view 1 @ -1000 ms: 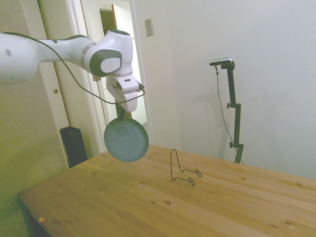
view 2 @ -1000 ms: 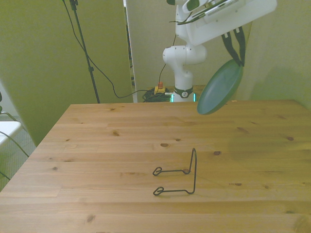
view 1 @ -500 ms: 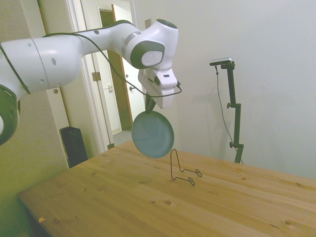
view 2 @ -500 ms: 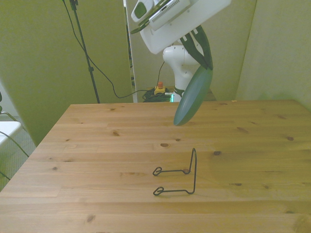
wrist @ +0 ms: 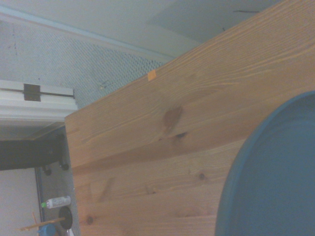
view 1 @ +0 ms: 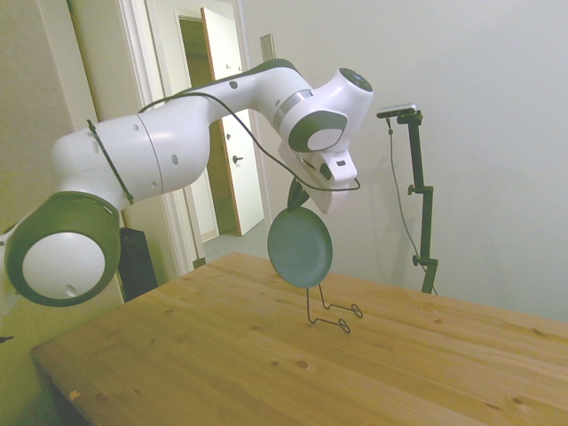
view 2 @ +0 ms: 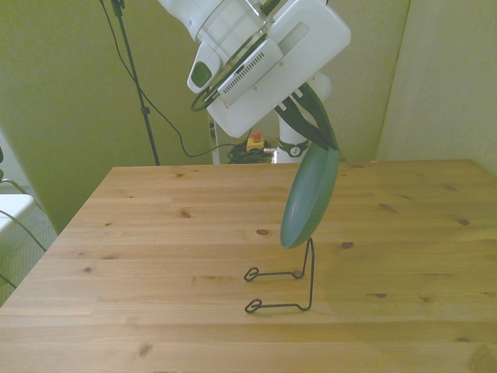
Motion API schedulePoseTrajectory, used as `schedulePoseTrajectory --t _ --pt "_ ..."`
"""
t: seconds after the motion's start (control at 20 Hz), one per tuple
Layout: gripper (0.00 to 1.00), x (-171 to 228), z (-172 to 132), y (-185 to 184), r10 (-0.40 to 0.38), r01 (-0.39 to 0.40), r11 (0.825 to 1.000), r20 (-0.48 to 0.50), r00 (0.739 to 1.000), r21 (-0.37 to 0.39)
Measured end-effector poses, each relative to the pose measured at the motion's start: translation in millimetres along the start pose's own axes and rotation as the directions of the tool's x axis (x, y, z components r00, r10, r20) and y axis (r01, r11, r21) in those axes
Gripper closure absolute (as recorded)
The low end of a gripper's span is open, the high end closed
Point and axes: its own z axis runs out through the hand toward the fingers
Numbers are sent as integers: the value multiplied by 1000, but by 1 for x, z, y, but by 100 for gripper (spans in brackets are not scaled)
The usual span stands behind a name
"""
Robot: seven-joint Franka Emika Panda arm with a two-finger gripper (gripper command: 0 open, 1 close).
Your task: Load the plate
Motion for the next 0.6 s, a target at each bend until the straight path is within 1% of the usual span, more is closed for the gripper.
schedulePoseTrajectory --t 0.1,0.2,0.3,0.35,0.6 --pt "100 11 -7 5 -10 10 1000 4 1000 16" --pt "100 20 -25 16 -27 27 999 15 1000 27" --pt "100 31 -40 27 -42 41 998 23 999 56" --pt "100 37 -41 31 -50 48 996 31 998 69" --pt "100 59 -15 33 -76 67 993 91 993 94"
